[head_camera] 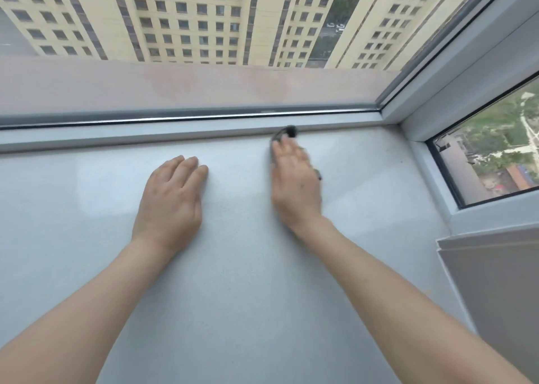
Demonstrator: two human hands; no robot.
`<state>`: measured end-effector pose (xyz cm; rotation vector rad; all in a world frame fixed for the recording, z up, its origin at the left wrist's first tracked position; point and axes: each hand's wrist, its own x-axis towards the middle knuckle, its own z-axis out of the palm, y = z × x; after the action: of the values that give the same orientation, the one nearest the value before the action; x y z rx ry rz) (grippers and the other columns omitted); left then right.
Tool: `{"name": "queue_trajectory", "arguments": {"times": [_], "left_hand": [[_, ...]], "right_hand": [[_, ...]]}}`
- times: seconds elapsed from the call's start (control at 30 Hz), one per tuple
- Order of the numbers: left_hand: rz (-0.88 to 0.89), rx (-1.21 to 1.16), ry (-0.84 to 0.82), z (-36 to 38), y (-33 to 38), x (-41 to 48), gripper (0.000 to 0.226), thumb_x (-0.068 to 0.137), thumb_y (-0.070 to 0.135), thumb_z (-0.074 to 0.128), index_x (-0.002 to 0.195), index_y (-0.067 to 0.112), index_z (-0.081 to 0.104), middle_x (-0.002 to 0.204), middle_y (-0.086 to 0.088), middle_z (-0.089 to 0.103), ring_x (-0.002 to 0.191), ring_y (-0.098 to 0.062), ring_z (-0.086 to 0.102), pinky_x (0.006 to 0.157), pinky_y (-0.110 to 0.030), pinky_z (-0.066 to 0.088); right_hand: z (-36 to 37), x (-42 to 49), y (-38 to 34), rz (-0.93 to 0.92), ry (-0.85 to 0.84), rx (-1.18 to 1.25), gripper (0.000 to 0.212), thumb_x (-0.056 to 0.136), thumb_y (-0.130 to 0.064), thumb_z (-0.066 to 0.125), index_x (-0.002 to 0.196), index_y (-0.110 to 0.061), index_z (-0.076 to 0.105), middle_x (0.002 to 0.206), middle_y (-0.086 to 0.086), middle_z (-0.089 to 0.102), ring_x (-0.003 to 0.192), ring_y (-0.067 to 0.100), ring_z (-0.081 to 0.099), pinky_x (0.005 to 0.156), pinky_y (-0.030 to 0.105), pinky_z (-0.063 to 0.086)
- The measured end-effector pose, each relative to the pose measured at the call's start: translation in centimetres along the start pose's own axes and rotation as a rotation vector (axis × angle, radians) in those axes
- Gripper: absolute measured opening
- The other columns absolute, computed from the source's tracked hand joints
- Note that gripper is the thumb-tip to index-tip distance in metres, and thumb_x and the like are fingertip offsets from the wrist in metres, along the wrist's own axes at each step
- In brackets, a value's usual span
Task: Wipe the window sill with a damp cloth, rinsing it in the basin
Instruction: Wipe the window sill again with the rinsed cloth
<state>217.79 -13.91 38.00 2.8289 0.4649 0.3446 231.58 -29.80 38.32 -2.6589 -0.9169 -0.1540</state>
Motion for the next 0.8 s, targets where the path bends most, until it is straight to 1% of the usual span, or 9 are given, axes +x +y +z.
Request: {"name": "queue_trajectory", "arguments": {"times": [0.07,0.17,0.23,0.37,0.5,0.57,0.67,0.73,0.8], "left_hand": [[0.004,0.010,-0.004,0.0,0.0,0.1,0.044,0.079,0.013,0.031,0.112,0.000,0.059,0.119,-0.021,0.059,0.111,-0.043,0.051,0.096,-0.049,0.041],[0.003,0.020,-0.004,0.1,0.0,0.1,0.044,0.078,0.012,0.033,0.112,0.001,0.059,0.120,-0.020,0.059,0.112,-0.043,0.051,0.095,-0.050,0.041],[-0.005,0.022,0.004,0.1,-0.1,-0.1,0.044,0.076,0.010,0.035,0.113,0.002,0.058,0.121,-0.020,0.058,0.114,-0.042,0.049,0.096,-0.050,0.040],[-0.008,0.018,0.006,0.1,0.0,0.0,0.044,0.076,0.009,0.037,0.113,0.002,0.058,0.121,-0.019,0.058,0.114,-0.042,0.049,0.095,-0.050,0.039],[-0.017,0.012,-0.002,0.1,0.1,-0.1,0.043,0.076,0.008,0.038,0.113,0.002,0.058,0.122,-0.019,0.058,0.115,-0.042,0.048,0.096,-0.051,0.038],[-0.012,0.006,-0.006,0.1,0.0,-0.1,0.042,0.077,0.009,0.039,0.114,0.002,0.058,0.122,-0.019,0.058,0.115,-0.042,0.048,0.097,-0.050,0.037],[-0.022,-0.039,0.013,0.3,-0.4,0.0,0.043,0.079,0.011,0.038,0.115,0.002,0.059,0.124,-0.019,0.057,0.118,-0.040,0.046,0.101,-0.046,0.033],[-0.052,-0.120,0.028,0.0,-0.4,-0.2,0.043,0.081,0.011,0.035,0.116,0.003,0.060,0.127,-0.016,0.056,0.121,-0.037,0.044,0.104,-0.039,0.029],[-0.091,-0.176,0.043,-0.5,-0.2,-0.8,0.041,0.082,0.011,0.034,0.113,0.003,0.061,0.125,-0.014,0.058,0.120,-0.034,0.045,0.102,-0.037,0.030]], "right_hand": [[1.6,-1.2,-3.6,-0.271,-0.086,0.084,0.038,0.087,-0.015,0.046,0.121,-0.004,0.061,0.128,0.014,0.059,0.121,0.030,0.054,0.104,0.040,0.038],[0.7,1.0,-1.1,-0.330,-0.194,0.150,0.042,0.091,-0.025,0.037,0.124,-0.009,0.060,0.130,0.008,0.058,0.123,0.025,0.052,0.107,0.031,0.027],[-0.5,2.3,3.3,-0.233,-0.199,0.103,0.040,0.093,-0.021,0.040,0.128,-0.010,0.056,0.135,0.007,0.054,0.127,0.024,0.048,0.110,0.029,0.022],[-4.0,2.6,13.4,0.148,-0.131,-0.015,0.042,0.099,-0.019,0.034,0.139,-0.012,0.042,0.148,0.006,0.038,0.138,0.019,0.031,0.115,0.030,0.017],[-5.4,0.9,10.7,0.381,-0.038,0.129,0.045,0.099,-0.017,0.028,0.142,-0.007,0.036,0.150,0.009,0.033,0.140,0.020,0.029,0.114,0.029,0.017],[-4.2,-2.9,4.0,0.165,-0.004,0.154,0.049,0.091,-0.013,0.031,0.137,-0.004,0.044,0.143,0.013,0.044,0.133,0.026,0.040,0.111,0.035,0.028],[-1.9,-11.4,-4.8,-0.336,-0.199,0.040,0.052,0.084,-0.020,0.031,0.132,-0.017,0.051,0.140,0.004,0.049,0.131,0.022,0.044,0.110,0.048,0.027],[-1.6,-12.5,-4.5,-0.374,-0.290,0.030,0.047,0.090,-0.028,0.031,0.132,-0.026,0.051,0.142,-0.001,0.047,0.133,0.017,0.041,0.110,0.049,0.018],[-2.0,-11.2,-1.0,-0.263,-0.268,0.038,0.047,0.092,-0.035,0.029,0.134,-0.029,0.049,0.143,-0.002,0.045,0.134,0.015,0.039,0.110,0.047,0.016]]}}
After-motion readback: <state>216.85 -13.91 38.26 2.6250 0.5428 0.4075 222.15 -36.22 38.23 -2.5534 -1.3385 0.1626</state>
